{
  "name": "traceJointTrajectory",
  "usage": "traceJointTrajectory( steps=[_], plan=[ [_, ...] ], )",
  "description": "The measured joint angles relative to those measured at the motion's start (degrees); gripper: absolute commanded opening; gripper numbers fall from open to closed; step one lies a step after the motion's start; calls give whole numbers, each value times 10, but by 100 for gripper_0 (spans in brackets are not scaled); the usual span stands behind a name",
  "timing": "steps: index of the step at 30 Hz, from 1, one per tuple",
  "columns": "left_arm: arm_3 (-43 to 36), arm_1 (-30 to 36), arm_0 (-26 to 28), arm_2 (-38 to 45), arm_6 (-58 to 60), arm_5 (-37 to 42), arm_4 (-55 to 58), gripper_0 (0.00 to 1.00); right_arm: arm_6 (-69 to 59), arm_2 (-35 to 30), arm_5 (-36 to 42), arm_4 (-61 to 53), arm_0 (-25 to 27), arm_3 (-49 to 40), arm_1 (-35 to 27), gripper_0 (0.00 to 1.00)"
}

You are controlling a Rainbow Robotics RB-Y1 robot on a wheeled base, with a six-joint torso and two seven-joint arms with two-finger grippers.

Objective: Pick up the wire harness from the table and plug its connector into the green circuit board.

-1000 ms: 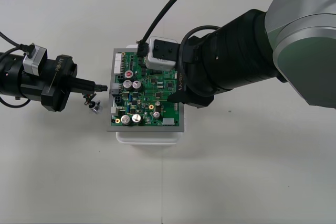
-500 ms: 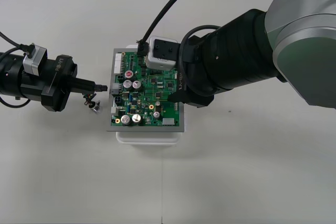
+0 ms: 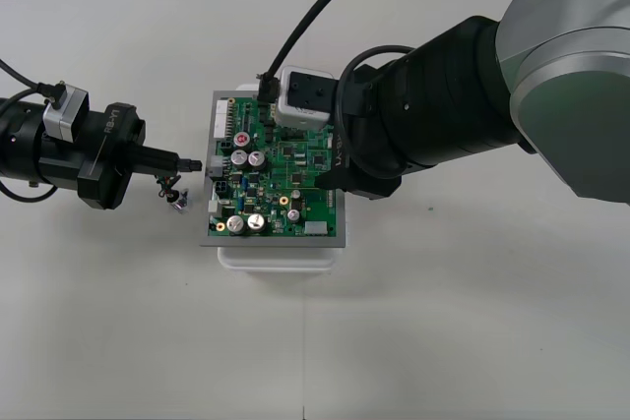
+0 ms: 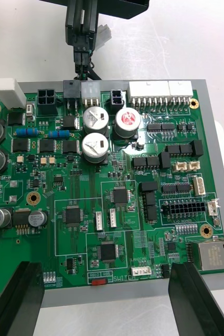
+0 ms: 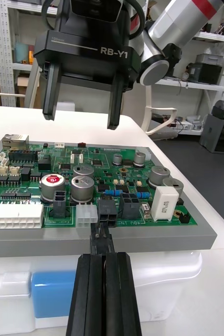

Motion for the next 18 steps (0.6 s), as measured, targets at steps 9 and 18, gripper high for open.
traceJointTrajectory(
  steps=[9,18],
  plan=[
    [-3,0,0,0,0,0,0,0,0,0,0,3,0,0,5,69],
    [-4,0,0,0,0,0,0,0,0,0,0,6,0,0,9,69]
  ],
)
